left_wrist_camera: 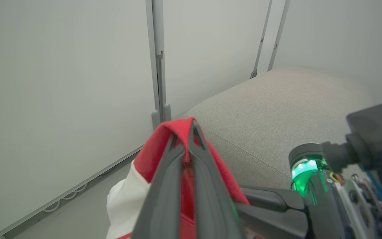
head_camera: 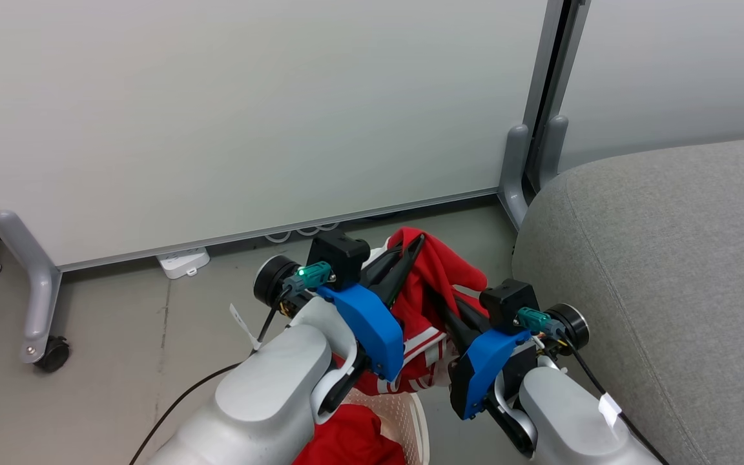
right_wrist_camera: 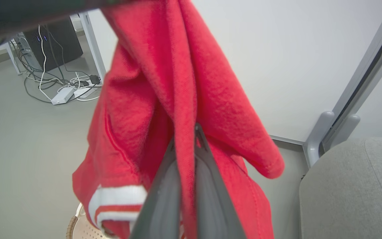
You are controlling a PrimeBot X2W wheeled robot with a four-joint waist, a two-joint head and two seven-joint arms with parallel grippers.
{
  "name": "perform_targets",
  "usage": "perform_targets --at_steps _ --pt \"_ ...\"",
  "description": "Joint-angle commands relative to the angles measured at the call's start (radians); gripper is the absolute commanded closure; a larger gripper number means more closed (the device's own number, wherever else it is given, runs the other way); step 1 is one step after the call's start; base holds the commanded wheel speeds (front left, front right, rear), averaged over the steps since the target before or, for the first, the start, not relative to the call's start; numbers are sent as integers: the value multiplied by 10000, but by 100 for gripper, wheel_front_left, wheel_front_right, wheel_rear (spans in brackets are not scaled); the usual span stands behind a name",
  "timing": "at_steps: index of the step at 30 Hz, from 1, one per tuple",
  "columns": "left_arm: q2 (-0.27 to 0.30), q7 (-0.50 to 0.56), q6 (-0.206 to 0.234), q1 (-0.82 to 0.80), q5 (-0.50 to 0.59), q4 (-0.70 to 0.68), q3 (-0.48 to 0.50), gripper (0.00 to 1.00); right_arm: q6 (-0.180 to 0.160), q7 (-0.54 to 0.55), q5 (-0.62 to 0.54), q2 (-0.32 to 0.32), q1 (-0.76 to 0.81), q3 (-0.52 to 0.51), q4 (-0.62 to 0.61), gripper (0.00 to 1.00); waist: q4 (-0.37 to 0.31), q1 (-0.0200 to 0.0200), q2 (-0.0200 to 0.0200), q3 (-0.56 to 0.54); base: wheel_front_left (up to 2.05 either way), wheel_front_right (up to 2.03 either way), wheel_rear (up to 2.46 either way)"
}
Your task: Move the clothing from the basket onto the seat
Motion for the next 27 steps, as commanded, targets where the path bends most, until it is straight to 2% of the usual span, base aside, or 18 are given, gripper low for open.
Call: perform_targets --at_steps 1,2,16,20,27 --pt "23 -60 48 -145 -35 17 -7 7 -7 -59 81 -13 -167 28 24 100 3 1 0 -1 0 0 0" --pt "23 -73 49 -150 -44 37 -16 0 -7 -71 84 -13 -182 31 34 100 4 1 0 1 0 0 0" --pt "128 -409 114 314 -11 -54 83 0 -7 -161 143 -13 -183 -15 4 100 38 1 0 29 0 0 0" --pt "368 -512 -86 820 256 -349 178 0 -7 -222 70 -13 -191 -146 -38 100 72 1 0 54 0 0 0" --pt "992 -509 -8 2352 1430 -2061 1527 0 -7 -278 -115 -13 -123 -439 -141 100 160 1 0 142 0 0 0"
